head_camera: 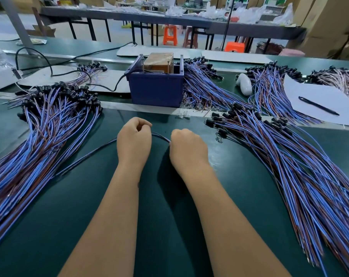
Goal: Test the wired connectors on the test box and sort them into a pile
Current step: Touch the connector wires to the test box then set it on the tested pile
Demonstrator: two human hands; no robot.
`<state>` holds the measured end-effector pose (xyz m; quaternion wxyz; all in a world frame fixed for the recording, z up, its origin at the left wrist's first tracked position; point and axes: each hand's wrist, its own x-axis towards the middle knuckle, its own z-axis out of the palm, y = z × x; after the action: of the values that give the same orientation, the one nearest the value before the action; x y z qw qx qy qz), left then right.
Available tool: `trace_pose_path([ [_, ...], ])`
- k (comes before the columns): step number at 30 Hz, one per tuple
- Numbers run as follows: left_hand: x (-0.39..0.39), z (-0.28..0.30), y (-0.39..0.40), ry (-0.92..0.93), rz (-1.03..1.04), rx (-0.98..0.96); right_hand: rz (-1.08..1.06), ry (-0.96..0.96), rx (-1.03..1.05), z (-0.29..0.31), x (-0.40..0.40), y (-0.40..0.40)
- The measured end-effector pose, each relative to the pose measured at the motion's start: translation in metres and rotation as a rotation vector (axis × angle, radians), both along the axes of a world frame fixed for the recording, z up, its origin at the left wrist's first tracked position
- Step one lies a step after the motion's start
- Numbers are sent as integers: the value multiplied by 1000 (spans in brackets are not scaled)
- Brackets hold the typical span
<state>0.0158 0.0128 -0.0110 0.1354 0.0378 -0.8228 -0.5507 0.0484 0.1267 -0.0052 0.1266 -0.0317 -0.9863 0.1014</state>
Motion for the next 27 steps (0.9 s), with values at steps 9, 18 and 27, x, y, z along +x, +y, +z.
trace_pose_path([
  [9, -2, -4, 9, -42, -42, -217, 46, -26, -73, -4, 0, 1],
  [18, -6, -5, 5, -26, -99, -128, 264, -153, -389, -1, 2, 3],
  [27, -5, -7, 7, 42, -148, -111, 276, -172, -737, -2, -1, 16],
])
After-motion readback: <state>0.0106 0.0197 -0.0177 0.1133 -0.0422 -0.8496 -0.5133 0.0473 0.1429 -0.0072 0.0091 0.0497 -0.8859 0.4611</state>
